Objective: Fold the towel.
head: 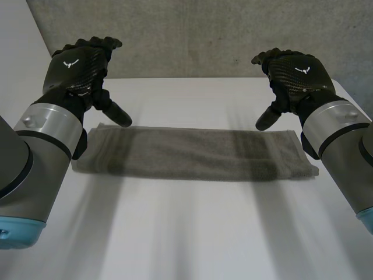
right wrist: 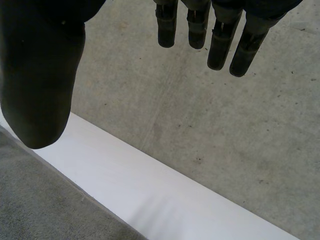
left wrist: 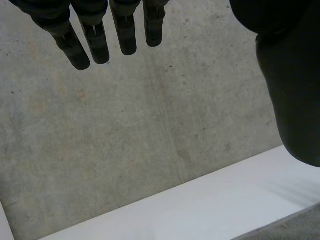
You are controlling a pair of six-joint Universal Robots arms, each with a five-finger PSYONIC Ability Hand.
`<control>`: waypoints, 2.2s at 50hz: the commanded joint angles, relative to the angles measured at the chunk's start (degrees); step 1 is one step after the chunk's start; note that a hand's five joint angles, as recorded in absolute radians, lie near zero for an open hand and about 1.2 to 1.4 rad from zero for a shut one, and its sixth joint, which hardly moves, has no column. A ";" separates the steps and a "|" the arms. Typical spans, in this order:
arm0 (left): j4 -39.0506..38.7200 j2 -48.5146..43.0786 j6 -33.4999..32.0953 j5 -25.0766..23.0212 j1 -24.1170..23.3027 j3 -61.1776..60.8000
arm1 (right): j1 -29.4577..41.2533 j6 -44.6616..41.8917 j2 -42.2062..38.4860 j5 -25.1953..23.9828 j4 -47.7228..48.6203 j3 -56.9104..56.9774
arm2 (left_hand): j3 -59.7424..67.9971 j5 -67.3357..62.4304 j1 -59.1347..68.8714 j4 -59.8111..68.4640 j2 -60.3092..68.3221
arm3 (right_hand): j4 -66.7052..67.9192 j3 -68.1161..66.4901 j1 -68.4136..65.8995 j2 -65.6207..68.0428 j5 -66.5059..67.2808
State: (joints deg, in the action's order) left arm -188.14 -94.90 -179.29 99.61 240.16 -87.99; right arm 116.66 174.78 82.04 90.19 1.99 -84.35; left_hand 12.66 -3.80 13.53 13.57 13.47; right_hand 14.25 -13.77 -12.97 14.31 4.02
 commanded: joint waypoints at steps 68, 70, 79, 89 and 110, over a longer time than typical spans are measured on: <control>-2.67 -7.58 0.43 -12.95 11.21 -2.98 | -28.75 -27.91 -24.04 -10.75 3.81 -2.14 | -2.44 3.59 -3.31 -3.35 -3.25 | 65.75 -66.23 -67.03 65.69 65.98; -2.67 -7.58 0.43 -12.95 11.21 -2.89 | -30.35 -28.70 -23.60 -9.24 3.64 -1.26 | -2.44 3.59 -3.31 -3.35 -3.25 | 65.75 -66.23 -67.03 65.69 65.98; -2.67 -7.49 0.52 -12.95 11.21 -2.80 | -33.25 -36.52 -22.63 -3.36 3.11 5.85 | -2.44 3.59 -3.31 -3.35 -3.25 | 65.75 -66.23 -67.03 65.69 65.98; -2.67 -7.58 0.52 -12.86 11.30 -2.80 | -10.75 -31.43 -21.84 -1.68 3.37 13.86 | -2.44 3.59 -3.31 -3.35 -3.25 | 65.75 -66.23 -67.03 65.69 65.98; -3.46 -9.42 0.26 -12.69 11.39 -2.72 | 22.91 -32.13 -37.57 -2.21 6.80 21.68 | -2.44 3.59 -3.31 -3.35 -3.25 | -2.98 2.50 1.71 -3.05 -2.76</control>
State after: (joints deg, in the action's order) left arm -191.53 -103.30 -178.94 86.88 251.53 -90.76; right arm 140.06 143.12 46.24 87.54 9.16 -63.10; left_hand 12.66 -3.79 13.52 13.56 13.47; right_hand 39.33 -39.43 -37.89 37.35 27.96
